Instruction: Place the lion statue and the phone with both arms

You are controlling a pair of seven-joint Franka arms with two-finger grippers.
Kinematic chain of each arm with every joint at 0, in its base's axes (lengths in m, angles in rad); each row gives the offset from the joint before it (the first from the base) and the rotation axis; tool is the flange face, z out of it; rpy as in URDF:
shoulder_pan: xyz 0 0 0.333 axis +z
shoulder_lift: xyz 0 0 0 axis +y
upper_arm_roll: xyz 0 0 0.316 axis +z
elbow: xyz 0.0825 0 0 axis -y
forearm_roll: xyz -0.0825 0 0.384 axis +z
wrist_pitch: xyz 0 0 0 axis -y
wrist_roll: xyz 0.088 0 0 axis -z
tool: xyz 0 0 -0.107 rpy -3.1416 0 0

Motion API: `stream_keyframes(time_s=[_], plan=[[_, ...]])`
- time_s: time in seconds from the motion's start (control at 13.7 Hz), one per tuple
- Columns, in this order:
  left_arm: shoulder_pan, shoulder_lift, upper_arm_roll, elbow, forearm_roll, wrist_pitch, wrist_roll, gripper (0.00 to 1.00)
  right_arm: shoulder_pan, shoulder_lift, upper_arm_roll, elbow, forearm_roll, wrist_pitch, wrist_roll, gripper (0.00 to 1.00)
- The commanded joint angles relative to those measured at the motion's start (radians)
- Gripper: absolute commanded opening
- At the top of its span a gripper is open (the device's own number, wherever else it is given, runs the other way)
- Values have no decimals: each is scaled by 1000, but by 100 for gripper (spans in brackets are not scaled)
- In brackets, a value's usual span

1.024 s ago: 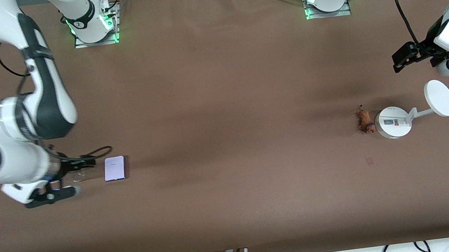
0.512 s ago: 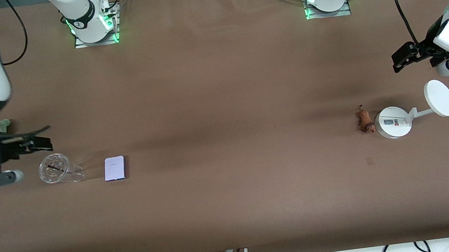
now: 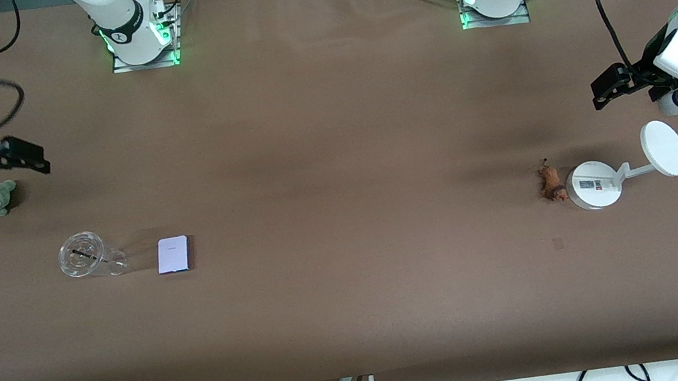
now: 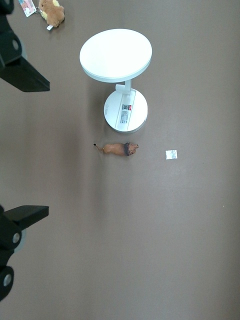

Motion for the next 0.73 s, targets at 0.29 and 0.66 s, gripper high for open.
stream_keyframes(time_s=[0.29,0.66], plan=[[-8,-5,8,4,-1,-3,8,100,-26,-27,13,51,-28,-143,10,100],[-8,-5,8,4,-1,-3,8,100,-25,-5,-2,76,-25,-162,9,100]])
